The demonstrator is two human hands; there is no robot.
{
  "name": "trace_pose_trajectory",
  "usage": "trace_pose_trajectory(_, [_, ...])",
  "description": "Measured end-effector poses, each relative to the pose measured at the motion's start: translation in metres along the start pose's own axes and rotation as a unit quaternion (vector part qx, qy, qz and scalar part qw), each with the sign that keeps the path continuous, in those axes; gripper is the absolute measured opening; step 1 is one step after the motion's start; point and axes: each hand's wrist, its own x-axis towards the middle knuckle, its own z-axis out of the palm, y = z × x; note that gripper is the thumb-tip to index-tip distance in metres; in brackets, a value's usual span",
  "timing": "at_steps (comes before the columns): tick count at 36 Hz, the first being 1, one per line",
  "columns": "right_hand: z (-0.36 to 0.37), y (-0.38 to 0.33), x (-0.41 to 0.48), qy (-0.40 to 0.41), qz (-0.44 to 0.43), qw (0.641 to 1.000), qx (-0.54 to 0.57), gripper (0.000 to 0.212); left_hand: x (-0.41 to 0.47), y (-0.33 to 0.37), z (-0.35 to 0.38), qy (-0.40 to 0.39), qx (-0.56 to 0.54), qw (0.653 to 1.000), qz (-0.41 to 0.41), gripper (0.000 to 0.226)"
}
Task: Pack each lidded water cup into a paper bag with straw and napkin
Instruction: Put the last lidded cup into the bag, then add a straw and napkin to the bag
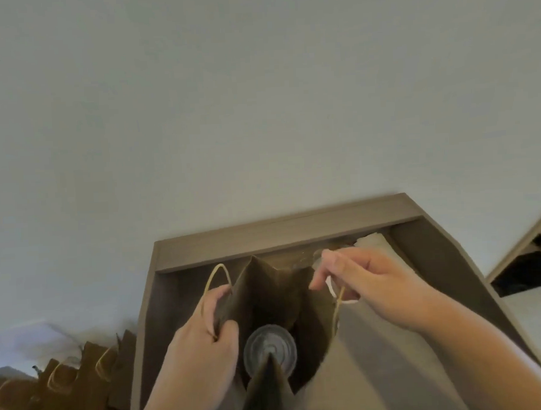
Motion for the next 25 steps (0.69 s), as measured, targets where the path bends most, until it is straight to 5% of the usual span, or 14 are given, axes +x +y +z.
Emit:
trace_pose_trajectory(7, [-0.025,0.007,0.016,0.117,-0.047,0.963,0.237,0.047,0.002,0.027,0.022,-0.003,0.029,0.999,0.034,0.057])
trace_pose_trajectory(13, [-0.053,0.035,0.009,0.154,-0.062,0.973,0.159,0.045,0.001,0.043,0.064,-0.024,-0.019,0.999,0.038,0.062])
trace_pose_trajectory(18, [-0.088,0.11,0.006,0.241,0.166,0.956,-0.019,0.029,-0.001,0.047,0.079,-0.025,-0.007,0.999,0.04,0.063])
trace_pose_trajectory(21, [-0.095,0.178,-0.008,0.174,0.343,0.903,-0.192,0.023,-0.001,0.045,0.078,-0.012,0.0,0.999,0.043,0.063])
trace_pose_trajectory(25, [-0.084,0.24,-0.03,0.143,0.437,0.845,-0.272,0.043,-0.006,0.043,0.076,0.027,-0.001,0.998,0.052,0.062])
